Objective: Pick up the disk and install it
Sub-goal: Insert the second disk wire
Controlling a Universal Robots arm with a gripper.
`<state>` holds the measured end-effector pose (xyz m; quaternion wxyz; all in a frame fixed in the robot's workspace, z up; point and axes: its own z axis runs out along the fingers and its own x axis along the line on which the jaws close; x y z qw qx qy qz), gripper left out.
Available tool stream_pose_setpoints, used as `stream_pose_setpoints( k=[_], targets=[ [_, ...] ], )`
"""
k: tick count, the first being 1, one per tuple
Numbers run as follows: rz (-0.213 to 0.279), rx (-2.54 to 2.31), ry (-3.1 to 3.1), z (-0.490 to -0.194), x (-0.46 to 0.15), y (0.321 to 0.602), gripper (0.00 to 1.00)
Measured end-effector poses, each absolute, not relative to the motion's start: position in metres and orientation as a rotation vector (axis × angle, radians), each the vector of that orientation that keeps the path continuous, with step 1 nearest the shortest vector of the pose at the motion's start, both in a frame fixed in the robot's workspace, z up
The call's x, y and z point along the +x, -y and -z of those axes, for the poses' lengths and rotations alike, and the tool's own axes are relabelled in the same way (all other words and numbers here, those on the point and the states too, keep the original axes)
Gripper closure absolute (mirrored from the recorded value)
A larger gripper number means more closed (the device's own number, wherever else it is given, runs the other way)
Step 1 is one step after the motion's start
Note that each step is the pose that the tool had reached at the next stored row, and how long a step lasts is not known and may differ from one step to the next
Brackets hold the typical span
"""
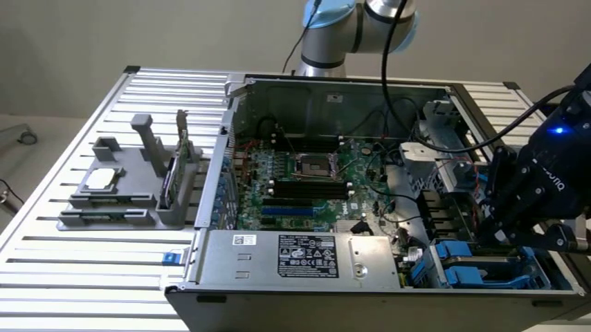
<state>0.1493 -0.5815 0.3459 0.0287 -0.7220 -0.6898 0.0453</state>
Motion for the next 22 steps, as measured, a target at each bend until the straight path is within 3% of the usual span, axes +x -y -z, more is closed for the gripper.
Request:
stream_pose_setpoints(
  k=[22],
  targets=[
    [-0.126,-2.221,2.123,-0.3399,0.1528,0.5816,0.84]
  ],
)
